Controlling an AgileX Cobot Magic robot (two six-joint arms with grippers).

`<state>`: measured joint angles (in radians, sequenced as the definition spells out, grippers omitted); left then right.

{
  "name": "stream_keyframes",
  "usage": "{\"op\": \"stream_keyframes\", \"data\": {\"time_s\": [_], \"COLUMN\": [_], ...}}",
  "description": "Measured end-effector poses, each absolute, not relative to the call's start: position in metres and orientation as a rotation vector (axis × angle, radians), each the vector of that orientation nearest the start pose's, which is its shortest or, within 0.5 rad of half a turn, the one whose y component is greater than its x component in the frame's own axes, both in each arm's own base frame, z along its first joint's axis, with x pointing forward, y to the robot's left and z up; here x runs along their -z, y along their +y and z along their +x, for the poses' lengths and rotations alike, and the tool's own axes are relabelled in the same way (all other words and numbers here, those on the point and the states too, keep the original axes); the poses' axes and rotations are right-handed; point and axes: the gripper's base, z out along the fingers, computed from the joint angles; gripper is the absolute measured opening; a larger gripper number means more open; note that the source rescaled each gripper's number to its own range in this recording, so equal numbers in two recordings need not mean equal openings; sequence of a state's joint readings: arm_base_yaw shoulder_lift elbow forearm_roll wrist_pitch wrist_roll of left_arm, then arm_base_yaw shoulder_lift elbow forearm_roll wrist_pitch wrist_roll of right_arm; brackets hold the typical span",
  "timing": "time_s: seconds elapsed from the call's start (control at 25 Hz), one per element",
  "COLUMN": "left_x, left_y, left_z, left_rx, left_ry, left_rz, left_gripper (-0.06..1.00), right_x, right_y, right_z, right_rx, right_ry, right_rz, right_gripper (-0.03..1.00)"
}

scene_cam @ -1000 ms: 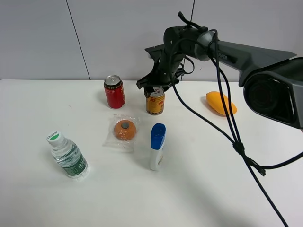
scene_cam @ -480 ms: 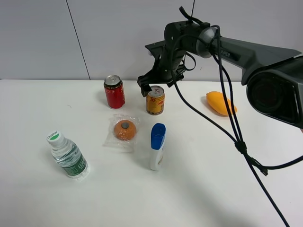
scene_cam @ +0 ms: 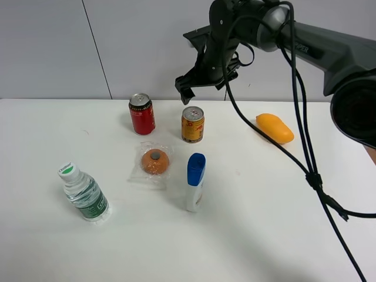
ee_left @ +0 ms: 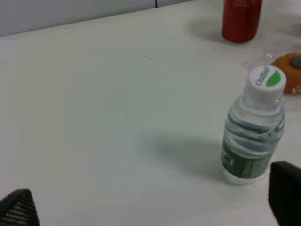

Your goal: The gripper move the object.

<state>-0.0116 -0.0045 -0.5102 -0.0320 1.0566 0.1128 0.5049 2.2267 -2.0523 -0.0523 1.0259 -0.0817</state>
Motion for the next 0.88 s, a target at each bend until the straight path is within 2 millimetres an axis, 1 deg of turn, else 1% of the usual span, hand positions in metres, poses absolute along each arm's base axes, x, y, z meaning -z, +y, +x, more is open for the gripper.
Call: {"op": "stream_keyframes", "data": {"time_s": [0.08,0.28,0.48,0.68,0.8,0.84,0.88], "left_x": [-0.28,-0.28,-0.28,-0.28,-0.28,-0.28,-0.28], "left_y": [-0.002,-0.003,-0.003,-0.003,-0.003,-0.003,-0.003], "left_z": [-0.007,-0.007,-0.007,-0.007,-0.007,-0.007,-0.007], "left_rx": [-0.026,-0.025,-0.025,-0.025,-0.025,-0.025,-0.025], "left_ry": [2.021,2.021,2.021,2.021,2.021,2.021,2.021], "left_rz": [0.128,0.128,0.128,0.128,0.128,0.128,0.128], "left_gripper": [1.0,1.0,1.0,1.0,1.0,1.0,1.0], "right_x": [-0.254,-0.282,-0.311,-0.344,-0.363,-0.371,-0.374], "right_y": [0.232,0.212,0.192,0.172,0.159,0.148,0.142], "right_z": [0.431,0.425,0.415,0.404,0.399,0.393,0.389], "right_rx": [-0.06,-0.024,0.001,0.022,0.041,0.059,0.065], "right_ry": [2.565,2.58,2.604,2.57,2.532,2.524,2.528], "right_rz": [-0.771,-0.693,-0.622,-0.528,-0.483,-0.461,-0.449], "right_gripper": [0.85,0.85,0.85,0.85,0.85,0.85,0.85]}}
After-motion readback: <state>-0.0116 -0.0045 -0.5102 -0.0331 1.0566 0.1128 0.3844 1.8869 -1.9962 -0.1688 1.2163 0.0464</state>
